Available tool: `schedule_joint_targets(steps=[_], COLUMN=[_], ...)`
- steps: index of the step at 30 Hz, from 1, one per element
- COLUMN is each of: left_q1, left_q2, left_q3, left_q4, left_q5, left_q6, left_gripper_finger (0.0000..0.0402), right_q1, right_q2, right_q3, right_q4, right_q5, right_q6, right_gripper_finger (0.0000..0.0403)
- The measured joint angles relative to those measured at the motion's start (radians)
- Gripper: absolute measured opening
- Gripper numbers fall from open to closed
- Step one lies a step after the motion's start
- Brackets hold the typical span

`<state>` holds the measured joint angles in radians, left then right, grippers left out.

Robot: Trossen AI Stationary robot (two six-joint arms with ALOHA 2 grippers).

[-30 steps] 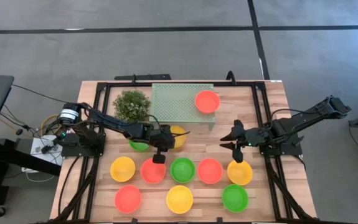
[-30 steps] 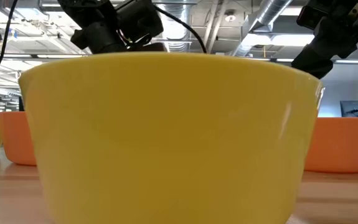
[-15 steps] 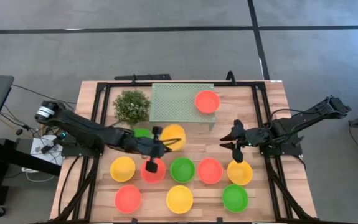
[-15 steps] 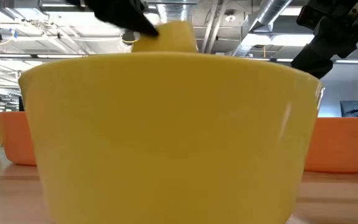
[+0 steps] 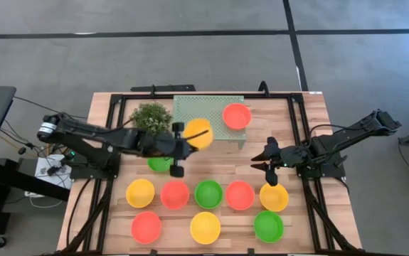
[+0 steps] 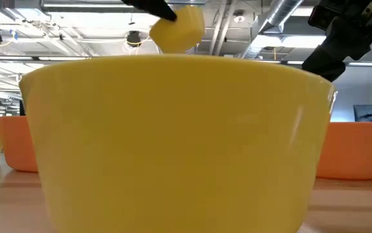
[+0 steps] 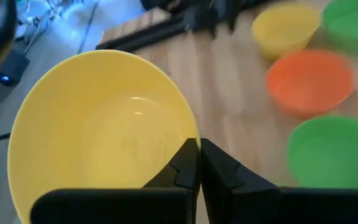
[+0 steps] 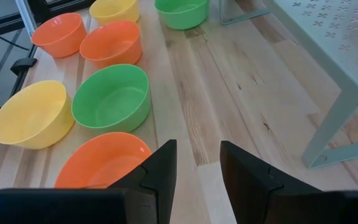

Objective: Pick & Place Mini bowls
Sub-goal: Put the yellow bowl on the shelf

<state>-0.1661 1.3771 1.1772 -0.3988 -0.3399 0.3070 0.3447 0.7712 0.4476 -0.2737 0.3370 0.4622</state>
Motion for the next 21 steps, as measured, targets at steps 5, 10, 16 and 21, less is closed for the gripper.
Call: schedule_joint_targets(steps=[5, 10, 16, 21], left_q1=[0.120, 0.249, 0.338, 0.359], left_q2=[0.048, 0.093, 0.168, 0.213], left_q3=[0.052, 0.057, 0.057, 0.056], left_q4=[-0.013, -0.013, -0.001, 0.008], left_q5=[0.144, 0.157, 0.247, 0.244], left_q6=[0.053, 0.055, 0.053, 0.053], left_gripper_finger=[0.0008, 0.0009, 0.0009, 0.0009], right_q1=[0.000, 0.000, 0.000, 0.000], right_q2=[0.000, 0.000, 0.000, 0.000], right_q3=[0.000, 0.000, 0.000, 0.000], right_q4=[0.000, 0.000, -0.001, -0.002], right_q5=[0.000, 0.000, 0.000, 0.000], right_q6=[0.000, 0.000, 0.000, 0.000], right_gripper_finger=[0.0118, 0.0118, 0.0118, 0.0118])
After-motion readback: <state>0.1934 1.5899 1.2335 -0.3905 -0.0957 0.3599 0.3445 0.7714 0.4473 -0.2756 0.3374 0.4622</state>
